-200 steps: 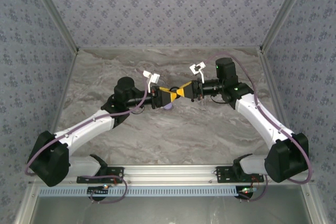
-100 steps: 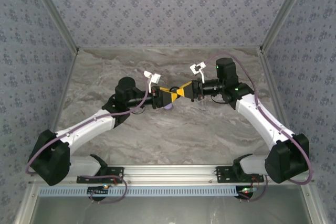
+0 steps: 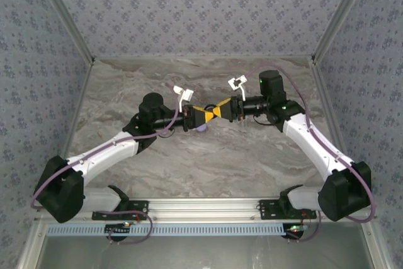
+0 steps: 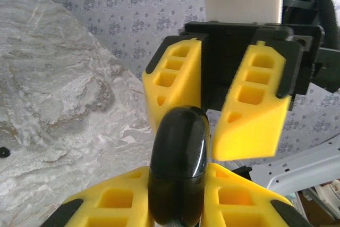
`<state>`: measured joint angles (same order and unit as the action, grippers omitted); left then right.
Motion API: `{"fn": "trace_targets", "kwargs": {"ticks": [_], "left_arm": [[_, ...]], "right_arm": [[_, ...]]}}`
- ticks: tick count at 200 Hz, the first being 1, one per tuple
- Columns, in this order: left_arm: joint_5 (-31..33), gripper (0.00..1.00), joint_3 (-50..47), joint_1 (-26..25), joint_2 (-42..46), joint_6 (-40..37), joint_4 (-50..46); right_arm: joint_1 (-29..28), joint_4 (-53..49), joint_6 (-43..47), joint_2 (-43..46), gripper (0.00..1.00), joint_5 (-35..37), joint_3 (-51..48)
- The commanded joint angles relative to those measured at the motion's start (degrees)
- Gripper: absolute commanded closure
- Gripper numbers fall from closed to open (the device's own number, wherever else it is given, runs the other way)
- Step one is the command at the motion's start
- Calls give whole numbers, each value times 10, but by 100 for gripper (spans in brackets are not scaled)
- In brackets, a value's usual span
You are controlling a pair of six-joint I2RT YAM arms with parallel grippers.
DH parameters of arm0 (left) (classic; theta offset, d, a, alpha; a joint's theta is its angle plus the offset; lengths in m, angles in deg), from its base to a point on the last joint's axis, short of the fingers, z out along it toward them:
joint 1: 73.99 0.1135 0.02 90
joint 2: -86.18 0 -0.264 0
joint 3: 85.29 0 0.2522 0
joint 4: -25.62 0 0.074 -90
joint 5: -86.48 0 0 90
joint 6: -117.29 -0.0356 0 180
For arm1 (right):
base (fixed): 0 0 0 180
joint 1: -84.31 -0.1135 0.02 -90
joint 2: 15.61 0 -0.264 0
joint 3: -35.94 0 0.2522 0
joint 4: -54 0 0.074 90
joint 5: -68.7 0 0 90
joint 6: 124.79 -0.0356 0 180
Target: Insert wireless bluetooth earbuds into charging case
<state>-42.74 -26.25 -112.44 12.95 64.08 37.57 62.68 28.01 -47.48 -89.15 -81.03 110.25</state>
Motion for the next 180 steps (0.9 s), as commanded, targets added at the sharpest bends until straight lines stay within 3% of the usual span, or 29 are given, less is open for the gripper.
{"fn": "trace_targets", "kwargs": {"ticks": [1, 12, 37, 77, 180], "left_arm": [[30, 93, 31, -5, 2, -44, -42], [42, 94, 23, -6, 6, -69, -33], [91, 92, -28, -13, 24, -150, 36], [76, 92, -52, -20, 45, -262, 47], [44, 90, -49, -33, 47, -295, 39]], "right_arm": [[-4, -54, 32, 27, 59, 43, 5], [-3, -80, 45, 34, 53, 74, 8], [-4, -124, 65, 48, 50, 121, 13], [-18, -159, 87, 56, 48, 134, 20], [-47, -168, 96, 38, 46, 159, 39]]}}
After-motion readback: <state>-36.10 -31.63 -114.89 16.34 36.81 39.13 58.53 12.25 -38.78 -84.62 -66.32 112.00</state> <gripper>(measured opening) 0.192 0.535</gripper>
